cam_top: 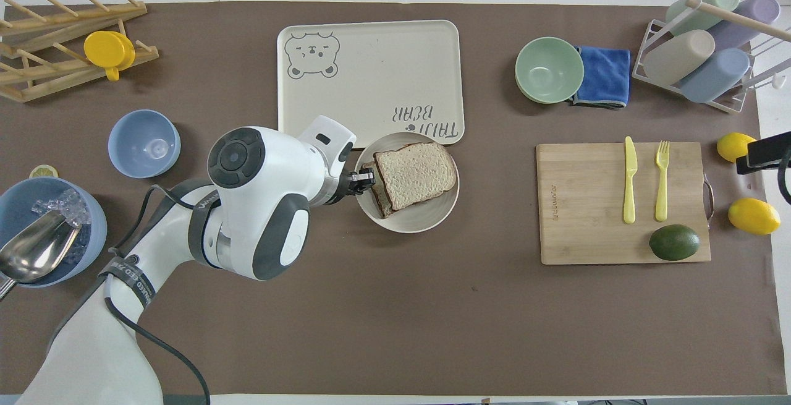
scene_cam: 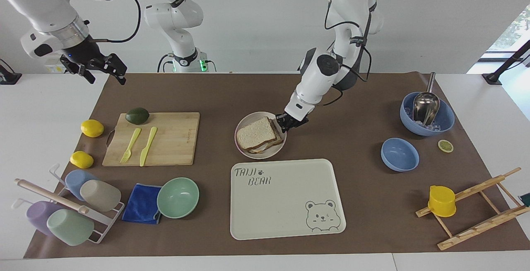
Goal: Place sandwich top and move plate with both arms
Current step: 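Lower the plate onto the bear tray and open the left gripper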
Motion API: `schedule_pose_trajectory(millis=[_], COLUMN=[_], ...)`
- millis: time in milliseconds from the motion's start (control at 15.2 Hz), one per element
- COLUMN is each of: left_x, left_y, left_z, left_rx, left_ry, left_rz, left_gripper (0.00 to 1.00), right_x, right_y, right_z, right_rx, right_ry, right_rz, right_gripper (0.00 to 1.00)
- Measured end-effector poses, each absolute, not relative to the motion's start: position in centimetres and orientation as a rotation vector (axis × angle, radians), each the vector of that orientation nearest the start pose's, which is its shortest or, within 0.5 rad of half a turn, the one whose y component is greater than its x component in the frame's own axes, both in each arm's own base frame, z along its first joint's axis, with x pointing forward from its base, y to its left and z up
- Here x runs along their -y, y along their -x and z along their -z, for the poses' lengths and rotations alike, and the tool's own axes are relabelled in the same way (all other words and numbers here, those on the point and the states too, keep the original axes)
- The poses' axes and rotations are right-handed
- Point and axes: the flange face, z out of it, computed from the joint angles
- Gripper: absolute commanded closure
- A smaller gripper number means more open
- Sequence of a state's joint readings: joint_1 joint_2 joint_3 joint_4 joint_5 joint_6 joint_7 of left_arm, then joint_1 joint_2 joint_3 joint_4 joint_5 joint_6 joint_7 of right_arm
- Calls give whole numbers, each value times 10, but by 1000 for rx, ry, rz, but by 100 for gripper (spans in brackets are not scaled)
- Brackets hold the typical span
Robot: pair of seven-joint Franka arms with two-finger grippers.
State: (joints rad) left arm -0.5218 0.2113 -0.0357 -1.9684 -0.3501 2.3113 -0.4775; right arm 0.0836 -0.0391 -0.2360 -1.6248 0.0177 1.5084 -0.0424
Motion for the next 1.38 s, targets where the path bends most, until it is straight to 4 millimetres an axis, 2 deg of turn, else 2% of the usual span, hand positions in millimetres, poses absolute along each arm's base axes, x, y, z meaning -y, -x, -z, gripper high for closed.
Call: schedule_pose_trajectory(millis=[328,591,722,853,1116,1378], left_x=[303,295,294,295,283,281], left_y=[-556,-599,-618,-632,-660,-671], left_z=[-404,-409,-400,-379,-351,-330], left_rx=[386,450,472,492,556,598], left_ry=[3482,3496,3497,3486,3475,3474], left_rz=[0,0,-10,-32,-17,53], left_gripper=[100,100,100,100,100,100], right_x=[79,78,77,77,77,77], right_y=[-529,-529,-529,-529,-529,-529], right_z=[-615,-615,-615,-615,-615,-615], right_rx=[-163,-158,-158,-158,-158,-158], right_ry=[3101,3102,3102,3102,3102,3102], right_rz=[-117,-117,-117,-117,-117,-117], right_gripper=[0,0,0,0,0,0])
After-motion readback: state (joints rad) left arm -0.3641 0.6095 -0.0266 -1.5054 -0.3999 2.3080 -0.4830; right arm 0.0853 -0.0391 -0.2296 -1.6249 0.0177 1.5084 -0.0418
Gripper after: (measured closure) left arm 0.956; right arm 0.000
